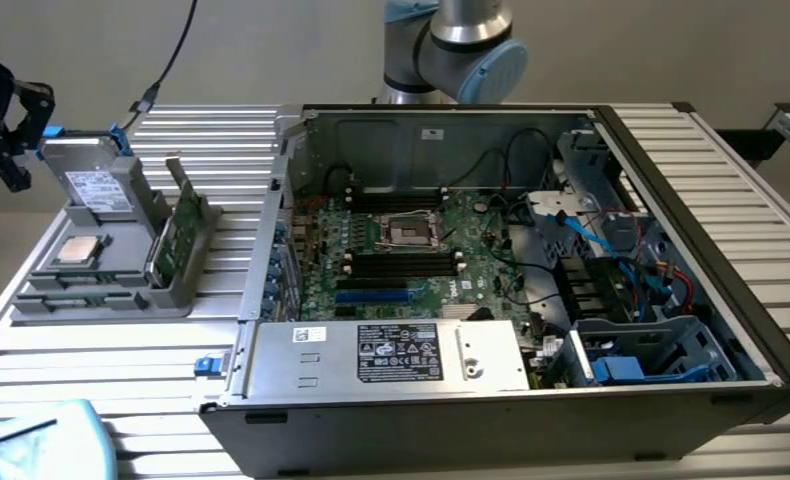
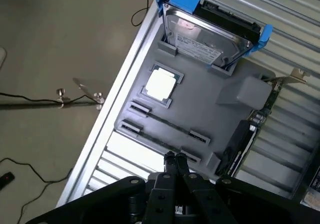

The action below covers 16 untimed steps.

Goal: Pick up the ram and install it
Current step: 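Pick up the ram and move it above insertion slot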

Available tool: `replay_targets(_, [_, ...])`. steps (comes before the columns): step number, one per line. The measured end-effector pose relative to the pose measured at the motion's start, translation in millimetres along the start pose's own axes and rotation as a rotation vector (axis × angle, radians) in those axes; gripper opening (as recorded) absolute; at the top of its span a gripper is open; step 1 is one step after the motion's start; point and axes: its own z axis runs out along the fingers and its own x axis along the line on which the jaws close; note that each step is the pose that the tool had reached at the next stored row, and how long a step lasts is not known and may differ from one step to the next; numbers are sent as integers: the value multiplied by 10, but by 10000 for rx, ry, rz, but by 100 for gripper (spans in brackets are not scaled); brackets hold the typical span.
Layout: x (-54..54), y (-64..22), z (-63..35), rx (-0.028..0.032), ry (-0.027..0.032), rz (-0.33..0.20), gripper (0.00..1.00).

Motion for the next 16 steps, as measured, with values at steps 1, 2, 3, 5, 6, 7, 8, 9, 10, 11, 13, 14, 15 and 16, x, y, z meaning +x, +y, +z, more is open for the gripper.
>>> replay_targets(1, [0, -1, 6, 10, 15, -189, 11])
replay_targets(2, [-1, -1, 13, 19, 27, -369, 11])
replay_targets(3, [-1, -1, 19, 28, 40, -547, 11])
replay_targets(5, [-1, -2, 30, 47, 65, -911, 11])
replay_targets(6, [-2, -2, 32, 57, 77, -1090, 11])
replay_targets(7, [-1, -2, 34, 65, 89, -1270, 11])
replay_targets(8, [-1, -3, 35, 75, 103, -1448, 11])
replay_targets(9, [-1, -3, 37, 84, 117, -1634, 11])
replay_targets(10, [-2, -3, 38, 95, 132, -1823, 11])
replay_targets(11, [-2, -3, 40, 103, 143, -1992, 11])
replay_targets(13, [-2, -3, 45, 122, 170, -2360, 11])
replay_targets(14, [-2, -4, 48, 132, 184, -2546, 11])
replay_targets(15, [-3, -4, 52, 141, 197, -2718, 11])
replay_targets(16, [-3, -4, 55, 150, 210, -2903, 11])
